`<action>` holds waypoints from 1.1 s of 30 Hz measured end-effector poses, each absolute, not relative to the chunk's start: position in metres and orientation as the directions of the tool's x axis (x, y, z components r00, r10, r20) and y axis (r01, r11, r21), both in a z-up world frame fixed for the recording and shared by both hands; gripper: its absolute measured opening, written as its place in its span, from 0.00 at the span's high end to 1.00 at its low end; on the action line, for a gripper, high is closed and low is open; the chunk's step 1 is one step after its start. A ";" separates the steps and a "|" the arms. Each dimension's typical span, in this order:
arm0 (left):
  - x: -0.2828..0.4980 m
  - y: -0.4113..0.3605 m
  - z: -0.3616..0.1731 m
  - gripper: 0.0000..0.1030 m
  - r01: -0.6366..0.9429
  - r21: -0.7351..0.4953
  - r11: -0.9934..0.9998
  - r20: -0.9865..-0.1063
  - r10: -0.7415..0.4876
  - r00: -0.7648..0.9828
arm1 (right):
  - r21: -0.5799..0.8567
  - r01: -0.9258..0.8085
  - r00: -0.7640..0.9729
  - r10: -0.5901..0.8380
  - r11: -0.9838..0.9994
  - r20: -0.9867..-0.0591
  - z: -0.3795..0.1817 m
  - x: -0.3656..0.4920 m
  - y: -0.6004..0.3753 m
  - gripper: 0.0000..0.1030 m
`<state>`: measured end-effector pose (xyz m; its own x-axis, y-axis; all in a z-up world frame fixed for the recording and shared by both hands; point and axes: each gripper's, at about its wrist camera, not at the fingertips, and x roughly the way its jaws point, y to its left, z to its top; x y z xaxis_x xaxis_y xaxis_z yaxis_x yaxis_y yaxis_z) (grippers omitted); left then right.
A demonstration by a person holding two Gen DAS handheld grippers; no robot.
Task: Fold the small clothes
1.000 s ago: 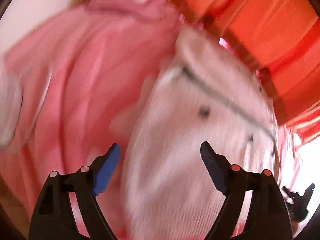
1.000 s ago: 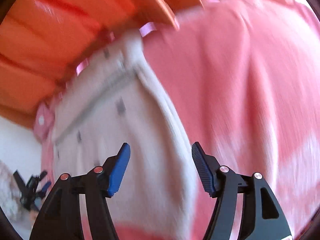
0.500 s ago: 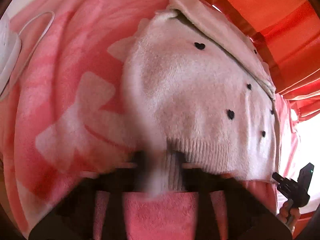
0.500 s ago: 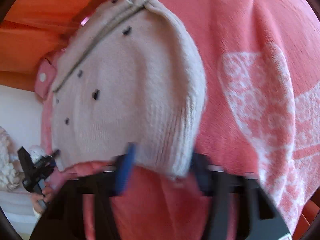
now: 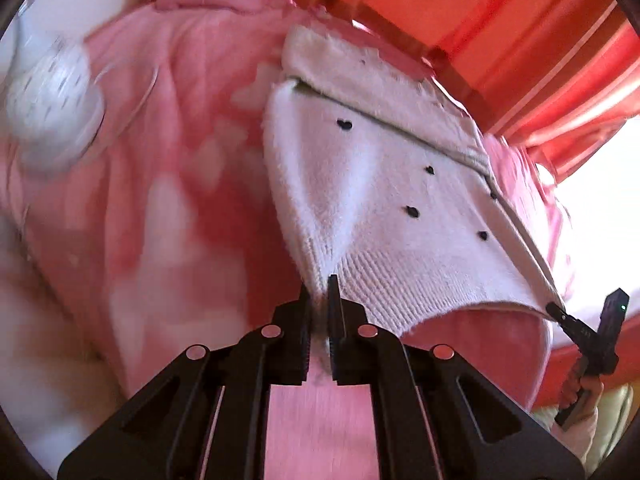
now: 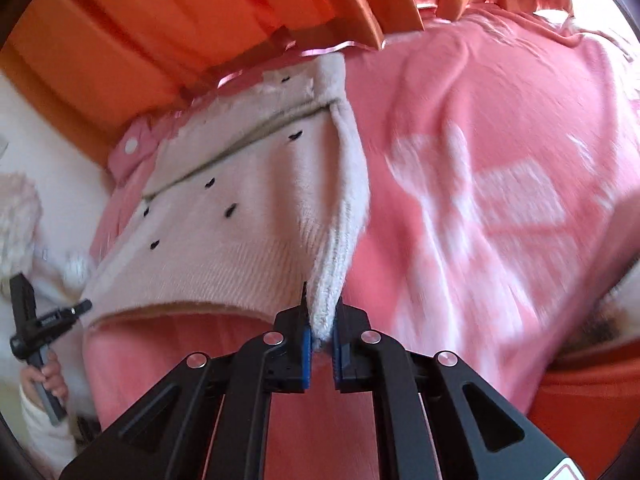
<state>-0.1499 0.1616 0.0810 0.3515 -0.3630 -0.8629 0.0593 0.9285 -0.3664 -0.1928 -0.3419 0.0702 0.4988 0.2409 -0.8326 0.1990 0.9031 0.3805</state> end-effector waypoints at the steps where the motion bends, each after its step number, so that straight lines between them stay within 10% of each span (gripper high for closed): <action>1: -0.160 0.162 0.082 0.94 0.063 -0.375 0.925 -0.863 -0.373 0.341 | 0.352 0.182 0.483 0.229 0.918 -0.845 0.072 -0.210 -0.341 0.94; 8: -0.177 0.167 0.154 0.94 0.107 -0.432 0.896 -0.775 -0.429 0.463 | 0.316 0.093 0.625 0.191 0.944 -0.757 0.142 -0.218 -0.340 0.94; 14: -0.038 0.130 0.180 0.94 0.183 -0.321 0.929 -0.684 -0.361 0.634 | 0.390 0.114 0.820 0.136 0.914 -0.556 0.165 -0.073 -0.380 0.93; 26: 0.166 0.121 0.010 0.94 -0.113 -0.311 0.944 -0.804 -0.198 0.560 | 0.410 0.365 0.616 0.113 0.836 -0.779 0.003 0.150 -0.391 0.91; 33: 0.166 0.120 0.012 0.79 -0.080 -0.339 0.937 -0.782 -0.233 0.578 | 0.546 0.362 0.692 0.174 0.756 -0.700 0.012 0.140 -0.413 0.72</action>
